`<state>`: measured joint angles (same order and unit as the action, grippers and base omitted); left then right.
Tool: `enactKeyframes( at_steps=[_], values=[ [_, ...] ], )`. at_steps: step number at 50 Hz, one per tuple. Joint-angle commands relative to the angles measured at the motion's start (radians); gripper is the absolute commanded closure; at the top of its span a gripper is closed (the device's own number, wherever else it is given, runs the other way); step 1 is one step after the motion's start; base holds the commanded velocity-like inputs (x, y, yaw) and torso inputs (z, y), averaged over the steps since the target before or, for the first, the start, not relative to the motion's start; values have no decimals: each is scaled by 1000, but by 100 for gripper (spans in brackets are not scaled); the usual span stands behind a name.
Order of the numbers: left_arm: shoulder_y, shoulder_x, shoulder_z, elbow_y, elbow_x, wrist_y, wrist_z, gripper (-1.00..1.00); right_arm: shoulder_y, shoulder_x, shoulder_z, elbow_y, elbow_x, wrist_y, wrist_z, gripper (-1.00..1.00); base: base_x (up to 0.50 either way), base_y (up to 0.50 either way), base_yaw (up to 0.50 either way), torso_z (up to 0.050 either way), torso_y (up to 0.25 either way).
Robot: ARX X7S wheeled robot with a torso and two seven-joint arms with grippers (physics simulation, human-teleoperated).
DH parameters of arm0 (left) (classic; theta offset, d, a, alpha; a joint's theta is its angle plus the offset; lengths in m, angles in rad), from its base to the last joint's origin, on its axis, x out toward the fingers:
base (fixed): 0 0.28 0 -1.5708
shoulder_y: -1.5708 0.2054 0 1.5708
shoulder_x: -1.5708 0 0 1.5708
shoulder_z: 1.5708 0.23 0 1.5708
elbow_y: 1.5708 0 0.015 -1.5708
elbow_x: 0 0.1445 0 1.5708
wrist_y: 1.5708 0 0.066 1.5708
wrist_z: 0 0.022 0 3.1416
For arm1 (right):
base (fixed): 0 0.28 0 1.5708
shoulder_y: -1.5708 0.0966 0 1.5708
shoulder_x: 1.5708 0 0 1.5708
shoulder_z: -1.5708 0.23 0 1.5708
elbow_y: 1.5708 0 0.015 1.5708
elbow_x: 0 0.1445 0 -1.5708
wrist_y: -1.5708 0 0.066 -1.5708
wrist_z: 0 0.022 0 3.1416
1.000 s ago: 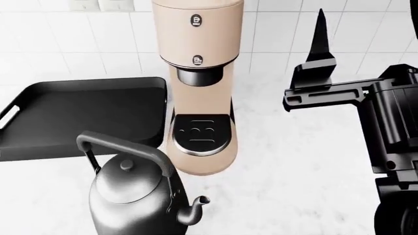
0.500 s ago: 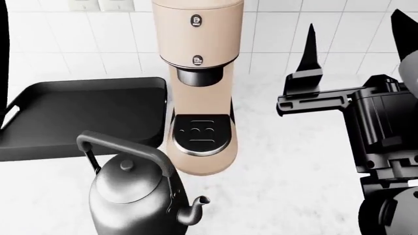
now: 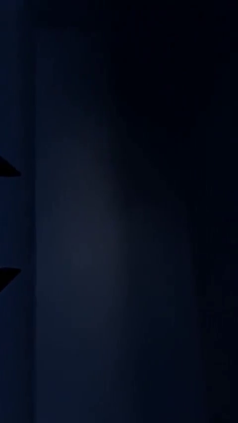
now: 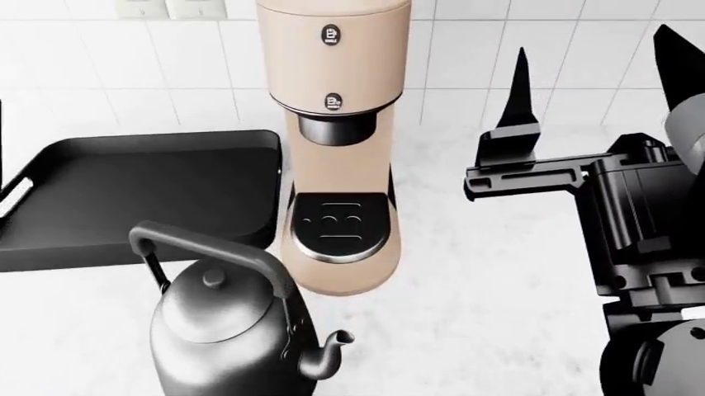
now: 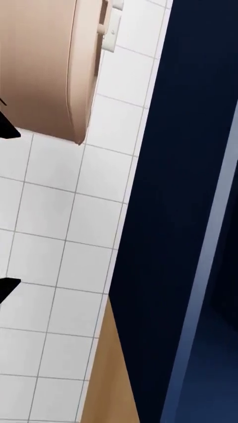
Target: Pick the kettle from the counter and place it on the tray. Then pick the mug from the cabinet and place it on the tray. Then close the cabinet doors.
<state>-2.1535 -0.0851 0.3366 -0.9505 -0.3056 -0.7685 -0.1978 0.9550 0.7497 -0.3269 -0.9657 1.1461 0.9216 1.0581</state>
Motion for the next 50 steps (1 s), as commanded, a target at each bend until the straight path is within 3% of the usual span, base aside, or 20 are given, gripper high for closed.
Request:
enactKeyframes(
  at_steps=[1, 12, 22, 41, 50],
  values=[
    [-52, -27, -4, -6, -36, -16, -15, 100, 21, 7, 1, -17, 45, 11, 31, -100, 0, 0, 0, 0, 0],
    [-56, -46, -11, 90, -60, -90, -17, 100, 41, 11, -2, -25, 78, 20, 59, -100, -254, 0, 0, 0, 0],
    [21, -85, -47, 261, -114, -157, -21, 100, 41, 8, -12, -24, 75, 16, 63, -100, -269, 0, 0, 0, 0],
    [482, -135, -172, 969, -384, -455, -86, 100, -38, 4, -35, -4, -32, -44, 7, -100, -85, 0, 0, 0, 0],
    [711, -140, -178, 1102, -431, -445, -93, 100, -80, 3, -49, 15, -88, -78, -25, -100, 0, 0, 0, 0, 0]
  ],
)
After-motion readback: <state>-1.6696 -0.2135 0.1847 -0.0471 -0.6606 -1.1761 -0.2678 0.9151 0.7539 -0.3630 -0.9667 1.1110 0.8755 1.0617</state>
